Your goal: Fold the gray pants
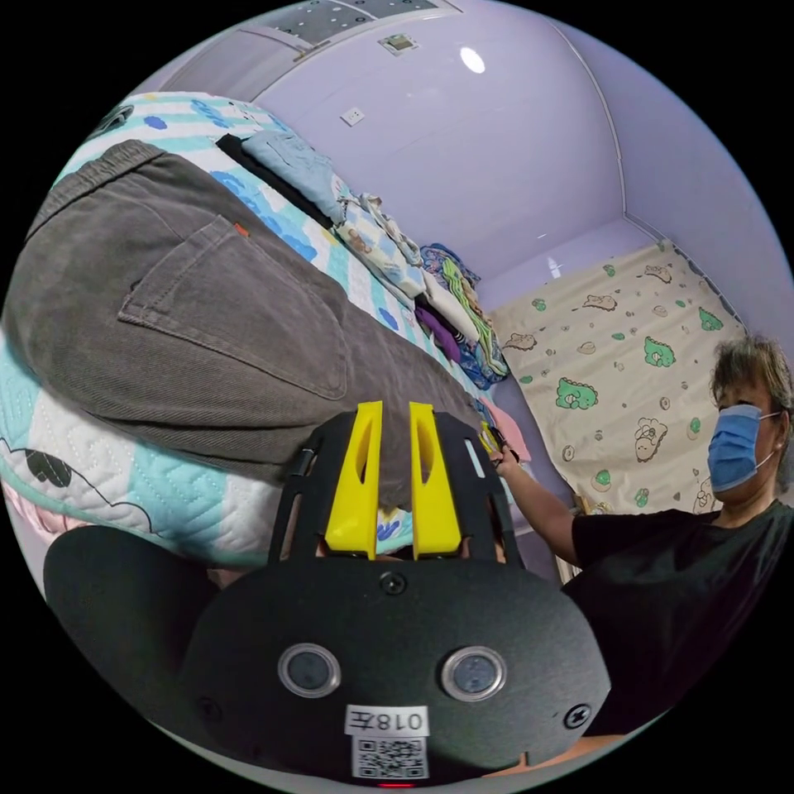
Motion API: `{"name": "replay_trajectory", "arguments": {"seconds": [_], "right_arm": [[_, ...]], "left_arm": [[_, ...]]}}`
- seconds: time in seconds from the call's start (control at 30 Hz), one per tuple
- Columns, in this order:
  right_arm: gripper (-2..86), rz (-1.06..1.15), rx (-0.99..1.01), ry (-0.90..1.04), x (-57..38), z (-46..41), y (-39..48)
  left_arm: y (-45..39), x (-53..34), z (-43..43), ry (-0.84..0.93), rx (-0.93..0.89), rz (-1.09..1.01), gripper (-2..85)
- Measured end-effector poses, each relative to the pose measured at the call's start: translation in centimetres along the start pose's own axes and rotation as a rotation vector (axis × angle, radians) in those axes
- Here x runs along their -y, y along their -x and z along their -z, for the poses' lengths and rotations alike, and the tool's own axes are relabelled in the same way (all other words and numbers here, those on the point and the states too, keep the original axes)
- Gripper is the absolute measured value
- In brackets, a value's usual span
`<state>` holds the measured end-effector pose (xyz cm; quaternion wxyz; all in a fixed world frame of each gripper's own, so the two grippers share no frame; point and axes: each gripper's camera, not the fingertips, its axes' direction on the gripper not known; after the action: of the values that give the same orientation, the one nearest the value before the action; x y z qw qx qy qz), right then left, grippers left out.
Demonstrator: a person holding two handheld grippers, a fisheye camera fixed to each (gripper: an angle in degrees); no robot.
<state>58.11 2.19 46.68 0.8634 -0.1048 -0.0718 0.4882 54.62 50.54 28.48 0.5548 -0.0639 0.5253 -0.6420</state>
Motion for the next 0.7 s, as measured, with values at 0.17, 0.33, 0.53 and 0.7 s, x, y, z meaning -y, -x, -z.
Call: {"name": "replay_trajectory", "arguments": {"seconds": [0.17, 0.33, 0.53, 0.7], "right_arm": [[12.5, 0.126, -0.249, 0.081, -2.2, -2.7, 2.3], [10.5, 0.022, -0.115, 0.031, -4.2, -5.2, -0.3], [5.6, 0.015, 0.020, -0.092, -10.4, -7.6, -1.3], [5.2, 0.330, -0.108, -0.141, -18.0, -10.5, 7.0]], "left_arm": [[1.0, -1.3, 1.5, -0.011, 0.032, -0.027, 5.4], [3.1, -2.8, 2.9, -0.061, -0.027, -0.022, 5.3], [4.8, -4.4, 5.8, -0.162, -0.085, -0.063, 5.1], [5.8, -6.2, 9.9, -0.327, -0.015, -0.086, 4.9]]}}
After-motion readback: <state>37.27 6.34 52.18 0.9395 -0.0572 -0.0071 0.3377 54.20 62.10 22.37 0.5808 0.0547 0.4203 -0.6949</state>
